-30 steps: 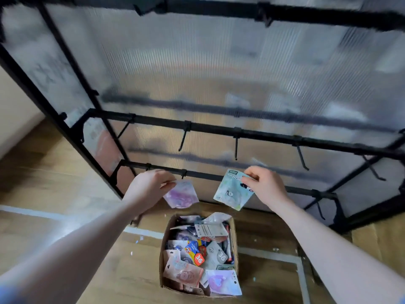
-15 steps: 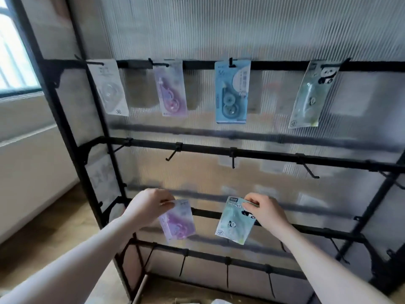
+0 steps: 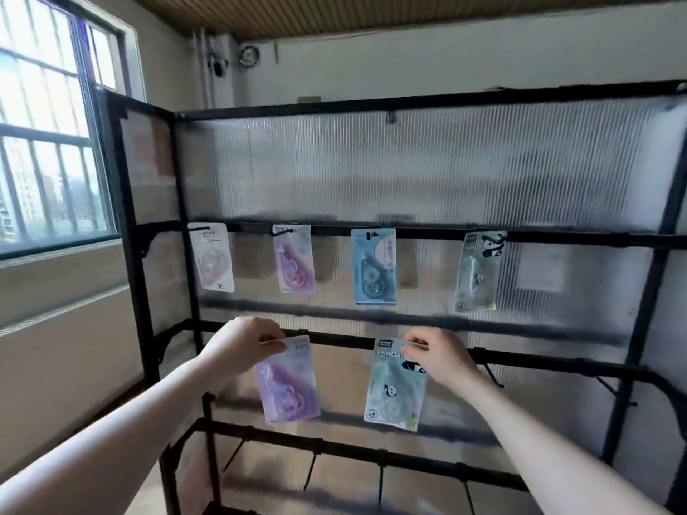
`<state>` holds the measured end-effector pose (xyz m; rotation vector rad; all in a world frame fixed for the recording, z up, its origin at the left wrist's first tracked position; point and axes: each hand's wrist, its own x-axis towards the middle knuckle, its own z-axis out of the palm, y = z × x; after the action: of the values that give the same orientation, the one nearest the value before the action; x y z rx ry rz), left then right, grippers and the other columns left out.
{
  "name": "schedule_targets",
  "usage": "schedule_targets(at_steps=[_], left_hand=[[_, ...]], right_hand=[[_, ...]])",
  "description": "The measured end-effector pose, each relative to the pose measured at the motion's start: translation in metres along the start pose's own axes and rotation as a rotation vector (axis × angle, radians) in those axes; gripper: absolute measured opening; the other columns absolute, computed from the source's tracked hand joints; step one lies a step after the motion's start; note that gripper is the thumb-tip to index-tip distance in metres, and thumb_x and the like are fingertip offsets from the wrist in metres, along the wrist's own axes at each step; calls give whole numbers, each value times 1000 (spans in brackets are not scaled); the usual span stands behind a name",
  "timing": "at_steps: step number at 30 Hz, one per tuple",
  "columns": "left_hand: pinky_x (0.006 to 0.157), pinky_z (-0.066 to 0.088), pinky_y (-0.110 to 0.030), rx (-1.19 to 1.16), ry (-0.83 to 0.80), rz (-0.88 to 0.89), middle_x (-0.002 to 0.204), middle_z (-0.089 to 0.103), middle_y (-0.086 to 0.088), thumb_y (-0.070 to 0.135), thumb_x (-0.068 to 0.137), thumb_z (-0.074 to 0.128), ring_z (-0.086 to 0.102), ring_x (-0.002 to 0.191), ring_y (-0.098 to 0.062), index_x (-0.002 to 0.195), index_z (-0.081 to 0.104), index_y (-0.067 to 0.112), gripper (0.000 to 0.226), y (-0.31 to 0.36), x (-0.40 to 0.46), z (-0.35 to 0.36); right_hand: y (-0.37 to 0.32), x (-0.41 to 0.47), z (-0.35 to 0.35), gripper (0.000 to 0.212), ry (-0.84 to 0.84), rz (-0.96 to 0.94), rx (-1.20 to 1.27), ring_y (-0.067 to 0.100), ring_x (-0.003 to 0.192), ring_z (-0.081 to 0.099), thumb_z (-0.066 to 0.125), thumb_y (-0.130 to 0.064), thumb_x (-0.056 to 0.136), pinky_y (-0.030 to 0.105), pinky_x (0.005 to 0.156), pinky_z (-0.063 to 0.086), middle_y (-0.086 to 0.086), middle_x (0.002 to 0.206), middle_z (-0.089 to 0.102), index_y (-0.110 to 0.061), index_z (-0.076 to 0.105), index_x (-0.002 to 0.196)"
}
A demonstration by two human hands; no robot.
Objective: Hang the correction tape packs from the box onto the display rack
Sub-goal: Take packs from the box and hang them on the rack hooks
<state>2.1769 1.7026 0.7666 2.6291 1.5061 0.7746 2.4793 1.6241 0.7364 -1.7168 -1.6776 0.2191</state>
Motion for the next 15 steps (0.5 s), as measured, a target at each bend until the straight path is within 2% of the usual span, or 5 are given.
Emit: schedule_targets(at_steps=[2,6,11,13,15], left_hand=[[64,44,-22,2,12,12,73,59,17,31,83,68,57,71,-8,93,72,24,14,4,4,-9],[70,50,-27,9,30,32,81,68,9,32,82,69,63,76,-13,91,72,24,13,11,8,-19],[70,47,-26,8,50,46,79,67,7,31,80,71,63,77,-15,92,73,22,15,18,10,-20],[71,48,-27,1,58,42,82,69,6,32,80,71,63,79,-16,91,73,21,16,22,12,-21],[70,47,-27,-2,59,50,75,65,10,32,80,71,62,76,-16,90,72,21,15,27,13,-21]], right_hand=[[-3,2,-10,14,26,-16,11,14,73,62,61,-24,86,36,70,49,-6,73,66,-23,63,72],[-3,0,-21,15,42,-23,4,16,72,63,61,-24,87,37,71,50,-6,72,67,-25,63,72],[4,-1,-38,13,71,-4,-15,16,77,63,60,-26,88,38,75,50,-3,78,68,-17,67,81],[5,-2,-48,16,100,-5,-31,20,75,62,61,-27,89,38,72,49,1,76,67,-16,65,79],[6,-2,-60,17,131,-13,-47,23,72,62,61,-26,89,35,68,48,3,74,66,-15,64,77]])
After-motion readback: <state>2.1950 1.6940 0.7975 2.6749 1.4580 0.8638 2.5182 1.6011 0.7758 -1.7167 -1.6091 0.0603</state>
